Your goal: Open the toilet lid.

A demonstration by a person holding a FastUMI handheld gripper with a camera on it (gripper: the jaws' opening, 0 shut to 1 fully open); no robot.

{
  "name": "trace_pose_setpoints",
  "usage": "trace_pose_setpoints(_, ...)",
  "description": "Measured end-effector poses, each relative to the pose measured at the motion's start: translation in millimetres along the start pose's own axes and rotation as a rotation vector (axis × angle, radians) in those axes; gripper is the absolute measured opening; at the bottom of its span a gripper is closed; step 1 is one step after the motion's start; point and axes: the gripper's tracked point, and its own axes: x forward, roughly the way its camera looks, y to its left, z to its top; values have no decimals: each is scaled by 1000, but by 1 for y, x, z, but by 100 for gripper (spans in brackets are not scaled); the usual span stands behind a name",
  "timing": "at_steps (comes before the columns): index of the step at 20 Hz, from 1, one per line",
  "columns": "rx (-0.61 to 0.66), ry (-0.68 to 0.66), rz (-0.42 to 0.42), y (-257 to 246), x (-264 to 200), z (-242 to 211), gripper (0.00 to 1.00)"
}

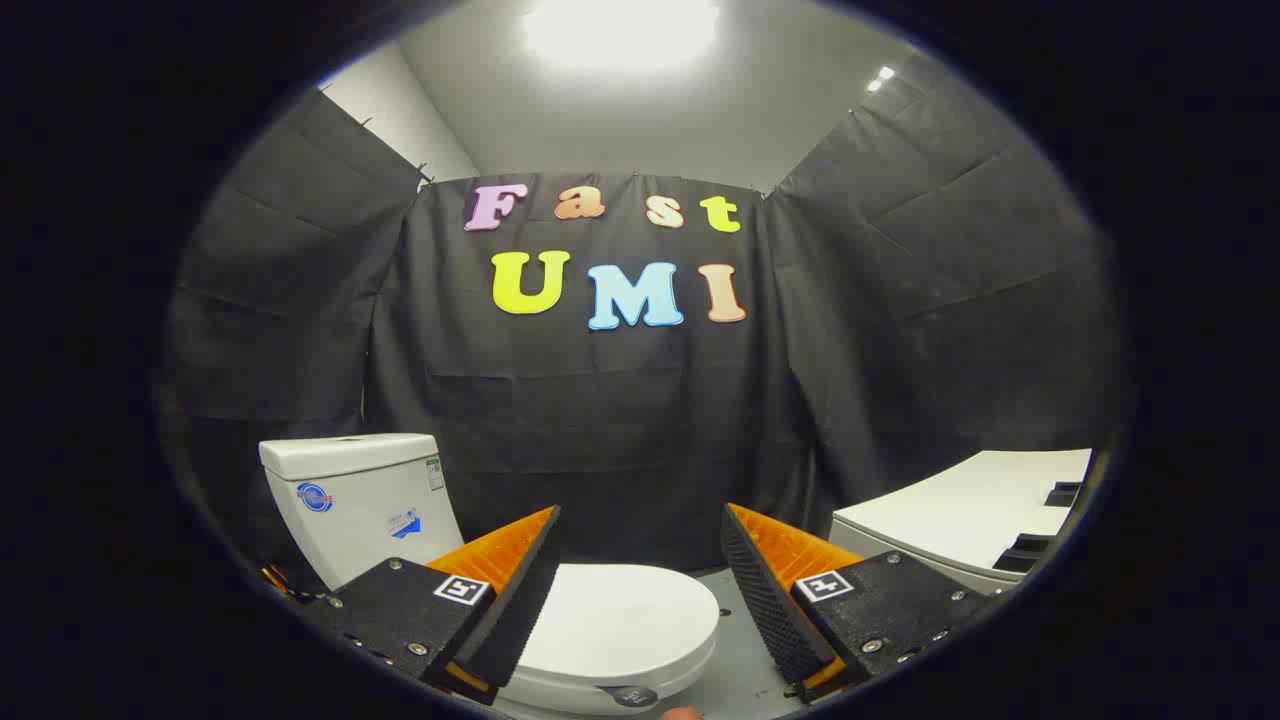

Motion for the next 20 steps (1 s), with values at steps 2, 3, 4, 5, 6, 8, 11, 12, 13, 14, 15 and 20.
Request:
trace_pose_setpoints(2, 5, 3, 5, 0, 0, -1, 95)
trace_pose_setpoints(3, 5, 3, 5, 0, -1, 0, 95)
trace_pose_setpoints(4, 6, 2, 6, 0, -1, 0, 95)
trace_pose_setpoints(5, 7, 2, 8, 1, 0, -1, 95)
trace_pose_setpoints(6, 8, 1, 11, 2, -1, 0, 95)
trace_pose_setpoints(8, 6, -1, 14, 2, -1, -1, 95)
trace_pose_setpoints(11, 8, 8, 21, 3, 0, -6, 95)
trace_pose_setpoints(12, 6, 10, 20, 2, 0, -7, 95)
trace_pose_setpoints(13, 4, 11, 18, 3, 1, -8, 95)
trace_pose_setpoints(14, 3, 15, 19, 3, 1, -10, 95)
trace_pose_setpoints(15, 5, 20, 19, 3, 1, -12, 95)
trace_pose_setpoints(20, 45, 39, 14, 2, 1, -17, 95)
